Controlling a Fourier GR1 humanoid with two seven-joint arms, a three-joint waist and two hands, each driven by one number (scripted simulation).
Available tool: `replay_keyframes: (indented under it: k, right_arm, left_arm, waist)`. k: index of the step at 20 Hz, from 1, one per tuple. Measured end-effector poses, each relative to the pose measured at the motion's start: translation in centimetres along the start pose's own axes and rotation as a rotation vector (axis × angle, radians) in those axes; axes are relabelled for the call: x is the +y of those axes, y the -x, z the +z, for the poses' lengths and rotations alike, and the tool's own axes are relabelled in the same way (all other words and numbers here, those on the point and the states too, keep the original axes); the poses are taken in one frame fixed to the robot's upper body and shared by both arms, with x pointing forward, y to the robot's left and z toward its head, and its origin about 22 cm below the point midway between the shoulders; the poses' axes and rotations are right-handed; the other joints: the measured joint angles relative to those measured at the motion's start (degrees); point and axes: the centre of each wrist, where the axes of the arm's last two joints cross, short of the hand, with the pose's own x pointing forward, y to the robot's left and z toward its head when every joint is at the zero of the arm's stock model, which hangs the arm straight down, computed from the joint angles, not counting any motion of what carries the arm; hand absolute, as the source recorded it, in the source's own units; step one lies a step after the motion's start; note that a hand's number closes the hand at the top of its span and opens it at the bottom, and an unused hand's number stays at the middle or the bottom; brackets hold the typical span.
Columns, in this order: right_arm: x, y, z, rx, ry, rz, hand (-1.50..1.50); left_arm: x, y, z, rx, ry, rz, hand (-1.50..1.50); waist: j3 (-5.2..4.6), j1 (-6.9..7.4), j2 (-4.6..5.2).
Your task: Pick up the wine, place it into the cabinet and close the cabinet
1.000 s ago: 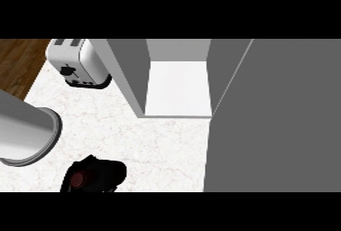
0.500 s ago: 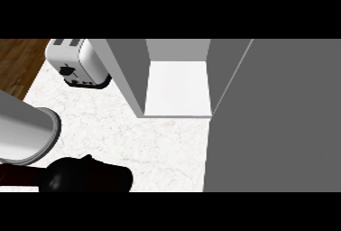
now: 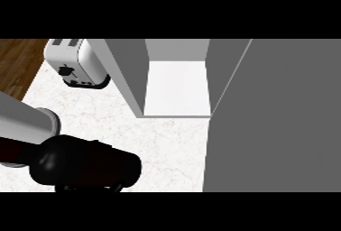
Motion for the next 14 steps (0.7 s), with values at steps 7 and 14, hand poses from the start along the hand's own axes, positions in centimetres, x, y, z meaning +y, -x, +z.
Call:
replay_keyframes:
  k: [7, 14]
  right_arm:
    - [-0.3, 0.1, -0.1, 0.001, 0.005, -0.006, -1.50]
    - [-0.6, 0.6, -0.2, 0.002, 0.006, 0.006, -1.50]
  left_arm:
    - [-2.9, -1.1, -5.0, 0.002, 0.001, 0.007, 1.50]
    - [-6.5, -0.7, -8.6, -0.021, -0.003, -0.043, 1.50]
  waist:
    - [-0.02, -0.28, 0.06]
    - [-0.01, -0.37, 0.07]
